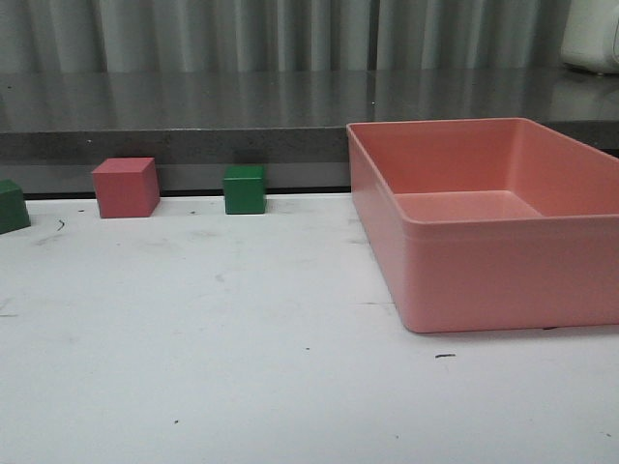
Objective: Place and stand button with both arms
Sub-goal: 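Lower the right gripper into the bin and grasp the yellow button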
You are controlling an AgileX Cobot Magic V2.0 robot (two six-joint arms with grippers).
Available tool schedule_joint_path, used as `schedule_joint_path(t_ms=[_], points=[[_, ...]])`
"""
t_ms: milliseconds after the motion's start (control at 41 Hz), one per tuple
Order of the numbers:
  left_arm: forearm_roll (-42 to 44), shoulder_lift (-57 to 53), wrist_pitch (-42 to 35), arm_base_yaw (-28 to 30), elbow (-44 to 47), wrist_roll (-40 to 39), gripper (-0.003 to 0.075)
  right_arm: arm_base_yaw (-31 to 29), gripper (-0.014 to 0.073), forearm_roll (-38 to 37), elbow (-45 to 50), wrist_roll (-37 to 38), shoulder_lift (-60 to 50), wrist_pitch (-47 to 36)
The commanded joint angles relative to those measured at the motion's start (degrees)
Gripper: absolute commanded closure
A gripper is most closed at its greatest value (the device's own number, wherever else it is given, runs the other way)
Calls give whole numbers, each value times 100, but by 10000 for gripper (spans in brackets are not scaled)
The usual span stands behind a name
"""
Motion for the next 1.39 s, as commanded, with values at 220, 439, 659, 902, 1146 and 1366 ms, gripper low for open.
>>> schedule_joint_path(t_ms=[220, 439, 659, 902, 1146, 1366], points=[[-13, 46, -380, -7, -183, -23, 246, 308, -60, -90, -1341, -4, 2050, 116], [-13, 46, -380, -7, -183, -23, 246, 285, -60, -498, -2359, 591, 3319, 818], [-13, 46, -380, -7, -183, -23, 246, 272, -60, -773, -3073, 894, 4397, 1021], [-34, 46, -380, -7, -183, -23, 246, 77, -60, -627, -3702, 1020, 5219, 1080], [-32, 46, -380, -7, -183, -23, 246, 77, -60, -579, -3803, 1020, 5766, 975], [-32, 46, -380, -7, -183, -23, 246, 77, -43, -426, -3827, 1020, 6035, 713]])
